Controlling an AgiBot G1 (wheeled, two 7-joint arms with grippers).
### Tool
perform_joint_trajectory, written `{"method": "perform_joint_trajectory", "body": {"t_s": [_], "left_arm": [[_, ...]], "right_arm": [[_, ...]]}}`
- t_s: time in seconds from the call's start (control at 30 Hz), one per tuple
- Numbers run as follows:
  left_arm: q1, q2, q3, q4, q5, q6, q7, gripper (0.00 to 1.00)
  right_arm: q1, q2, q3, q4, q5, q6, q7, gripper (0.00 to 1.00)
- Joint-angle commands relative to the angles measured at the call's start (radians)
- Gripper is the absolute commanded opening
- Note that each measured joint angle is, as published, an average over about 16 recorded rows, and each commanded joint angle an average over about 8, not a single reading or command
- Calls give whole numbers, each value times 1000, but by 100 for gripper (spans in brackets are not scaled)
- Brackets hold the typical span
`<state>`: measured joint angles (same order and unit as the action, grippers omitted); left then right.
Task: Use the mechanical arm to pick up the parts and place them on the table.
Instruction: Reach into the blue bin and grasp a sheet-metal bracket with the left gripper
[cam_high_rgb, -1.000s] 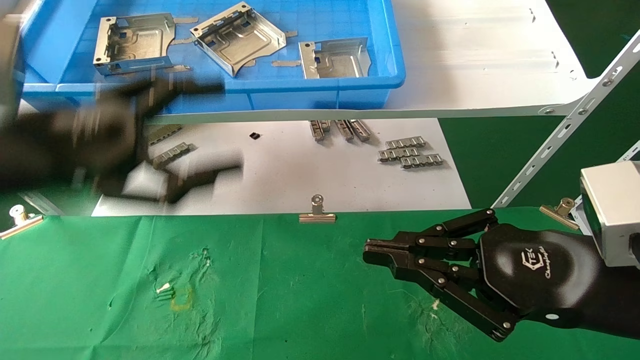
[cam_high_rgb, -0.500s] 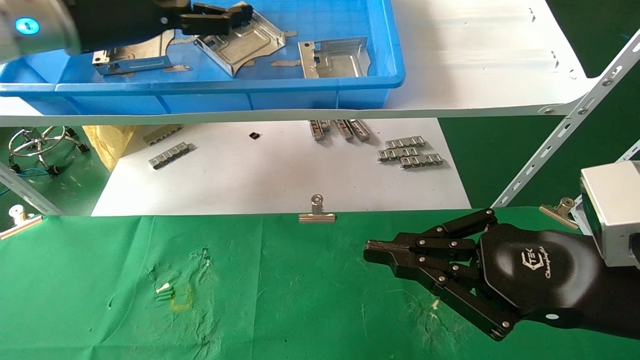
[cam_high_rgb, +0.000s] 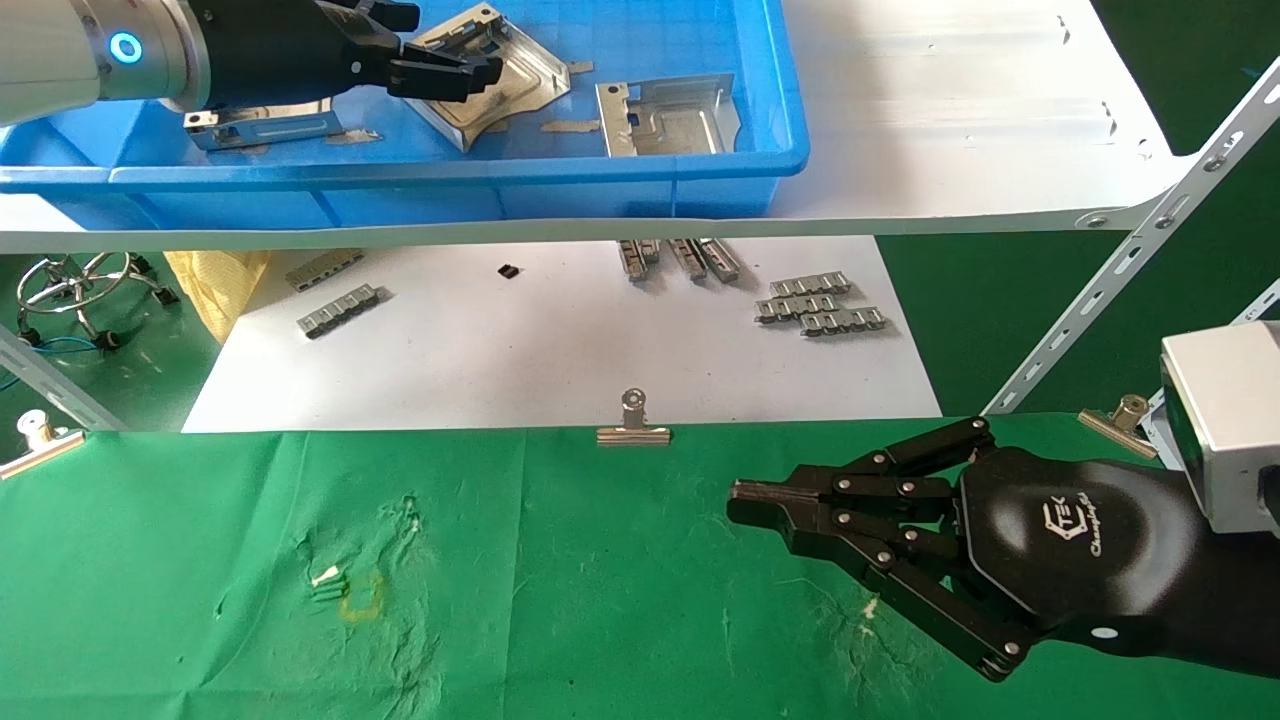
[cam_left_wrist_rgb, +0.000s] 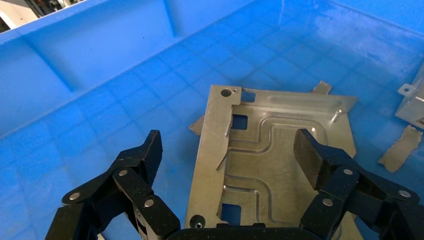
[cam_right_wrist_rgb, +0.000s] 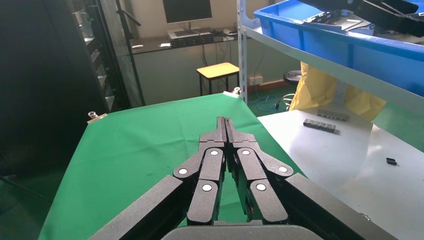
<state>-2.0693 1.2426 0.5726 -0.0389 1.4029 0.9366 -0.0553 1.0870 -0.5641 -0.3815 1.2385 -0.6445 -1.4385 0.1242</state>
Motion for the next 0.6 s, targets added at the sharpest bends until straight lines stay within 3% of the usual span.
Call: {"method": "perform_joint_trajectory", "body": {"t_s": [0.03,0.17,0.23,0.6], "left_arm": [[-8,8,7,12,10,-3,0,0],[-11,12,11,24,16,-23,3,0],[-10,12,11,28,16,-33,4,0],[13,5,-7,37,-10,-48,8,0]], "right_arm": [[0,0,0,0,0,0,0,33],[0,0,0,0,0,0,0,83],[0,0,0,0,0,0,0,100],[0,0,0,0,0,0,0,100]]}}
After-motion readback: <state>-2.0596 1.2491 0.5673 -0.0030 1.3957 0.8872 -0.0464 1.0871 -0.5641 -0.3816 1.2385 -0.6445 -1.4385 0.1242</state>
